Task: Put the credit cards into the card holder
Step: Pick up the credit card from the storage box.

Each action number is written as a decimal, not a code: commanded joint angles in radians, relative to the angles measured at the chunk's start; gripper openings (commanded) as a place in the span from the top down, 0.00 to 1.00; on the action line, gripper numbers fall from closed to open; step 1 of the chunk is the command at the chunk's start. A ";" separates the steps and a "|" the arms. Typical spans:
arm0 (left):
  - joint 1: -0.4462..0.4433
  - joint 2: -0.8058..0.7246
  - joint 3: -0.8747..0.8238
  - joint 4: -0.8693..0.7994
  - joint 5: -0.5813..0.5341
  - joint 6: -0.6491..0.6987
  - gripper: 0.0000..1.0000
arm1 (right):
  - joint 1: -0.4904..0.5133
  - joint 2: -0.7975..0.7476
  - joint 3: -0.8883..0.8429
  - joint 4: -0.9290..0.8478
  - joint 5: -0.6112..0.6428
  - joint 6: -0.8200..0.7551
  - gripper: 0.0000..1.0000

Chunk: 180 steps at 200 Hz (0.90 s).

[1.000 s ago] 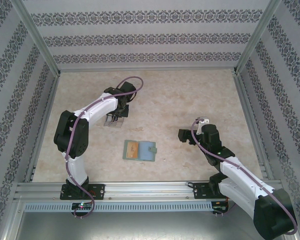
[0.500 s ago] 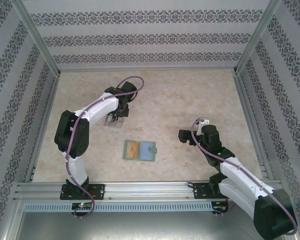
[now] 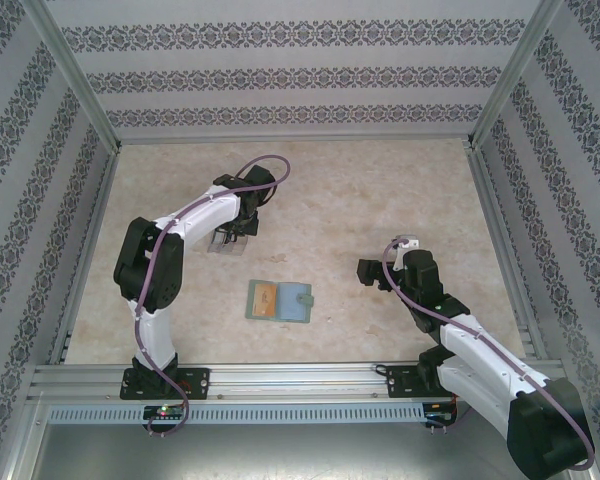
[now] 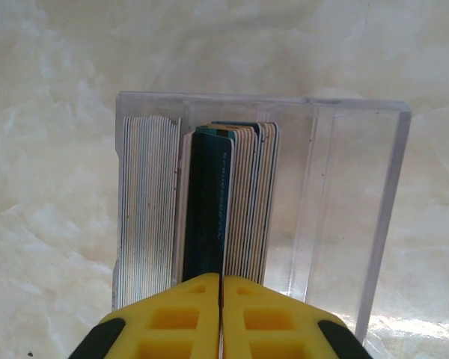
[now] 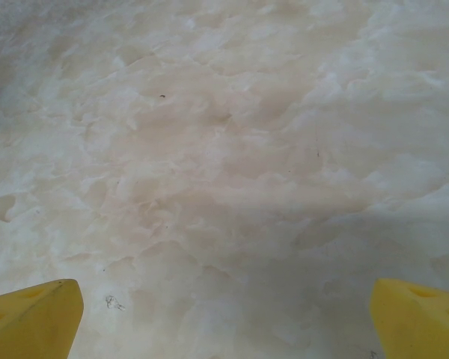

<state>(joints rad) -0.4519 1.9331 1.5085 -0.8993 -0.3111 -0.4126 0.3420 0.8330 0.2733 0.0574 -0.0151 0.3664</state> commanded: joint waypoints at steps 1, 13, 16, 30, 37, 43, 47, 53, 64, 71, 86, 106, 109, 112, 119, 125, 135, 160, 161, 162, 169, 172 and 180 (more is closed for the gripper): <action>-0.009 0.018 0.028 -0.051 -0.028 -0.014 0.96 | -0.012 -0.006 -0.008 0.024 0.018 -0.007 0.02; -0.008 0.012 0.030 -0.058 -0.030 -0.017 0.98 | -0.012 -0.005 -0.009 0.025 0.022 -0.007 0.02; -0.009 0.009 0.028 -0.057 -0.030 -0.017 0.99 | -0.012 -0.005 -0.009 0.025 0.023 -0.007 0.02; -0.008 -0.001 0.022 -0.047 -0.028 -0.017 1.00 | -0.012 -0.002 -0.007 0.024 0.019 -0.006 0.02; -0.007 -0.002 0.021 -0.048 -0.031 -0.016 1.00 | -0.012 -0.003 -0.008 0.024 0.018 -0.007 0.02; -0.008 -0.003 0.026 -0.054 -0.034 -0.017 1.00 | -0.012 -0.003 -0.008 0.025 0.019 -0.008 0.02; -0.009 -0.004 0.028 -0.058 -0.036 -0.018 1.00 | -0.012 -0.004 -0.007 0.025 0.021 -0.006 0.02; -0.008 -0.005 0.030 -0.064 -0.036 -0.020 1.00 | -0.012 -0.005 -0.007 0.025 0.023 -0.006 0.02; -0.009 -0.014 0.027 -0.063 -0.033 -0.020 1.00 | -0.011 -0.004 -0.008 0.025 0.023 -0.007 0.02; -0.009 -0.021 0.024 -0.060 -0.031 -0.020 1.00 | -0.011 -0.005 -0.008 0.025 0.021 -0.007 0.02; -0.009 -0.028 0.027 -0.065 -0.038 -0.022 1.00 | -0.011 -0.005 -0.009 0.025 0.022 -0.006 0.02; -0.010 -0.043 0.028 -0.073 -0.034 -0.026 1.00 | -0.011 -0.005 -0.007 0.025 0.028 -0.005 0.02; -0.009 -0.048 0.026 -0.072 -0.033 -0.027 1.00 | -0.012 -0.005 -0.008 0.024 0.029 -0.004 0.02; -0.009 -0.051 0.027 -0.071 -0.033 -0.026 1.00 | -0.012 -0.005 -0.008 0.023 0.028 -0.005 0.02; -0.009 -0.058 0.027 -0.072 -0.033 -0.028 1.00 | -0.011 -0.006 -0.008 0.022 0.027 -0.005 0.02; -0.009 -0.065 0.031 -0.077 -0.032 -0.030 1.00 | -0.012 -0.007 -0.009 0.022 0.028 -0.007 0.02; -0.010 -0.079 0.038 -0.089 -0.031 -0.037 1.00 | -0.011 -0.009 -0.009 0.025 0.031 -0.005 0.02; -0.015 -0.133 0.037 -0.086 -0.024 -0.046 1.00 | -0.013 -0.013 -0.011 0.034 0.044 0.015 0.02; -0.015 -0.135 0.037 -0.086 -0.022 -0.046 1.00 | -0.013 -0.014 -0.012 0.034 0.043 0.016 0.02; -0.015 -0.137 0.037 -0.085 -0.021 -0.047 1.00 | -0.012 -0.015 -0.012 0.035 0.045 0.017 0.02; -0.016 -0.149 0.039 -0.084 -0.013 -0.046 1.00 | -0.013 -0.023 -0.015 0.032 0.053 0.032 0.02; -0.016 -0.154 0.041 -0.086 -0.009 -0.047 1.00 | -0.013 -0.027 -0.018 0.034 0.060 0.043 0.02; -0.017 -0.167 0.045 -0.091 0.001 -0.047 1.00 | -0.014 -0.041 -0.027 0.036 0.090 0.076 0.02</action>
<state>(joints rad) -0.4530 1.8362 1.5143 -0.9352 -0.3191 -0.4339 0.3420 0.8272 0.2699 0.0593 0.0078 0.3775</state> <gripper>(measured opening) 0.048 0.982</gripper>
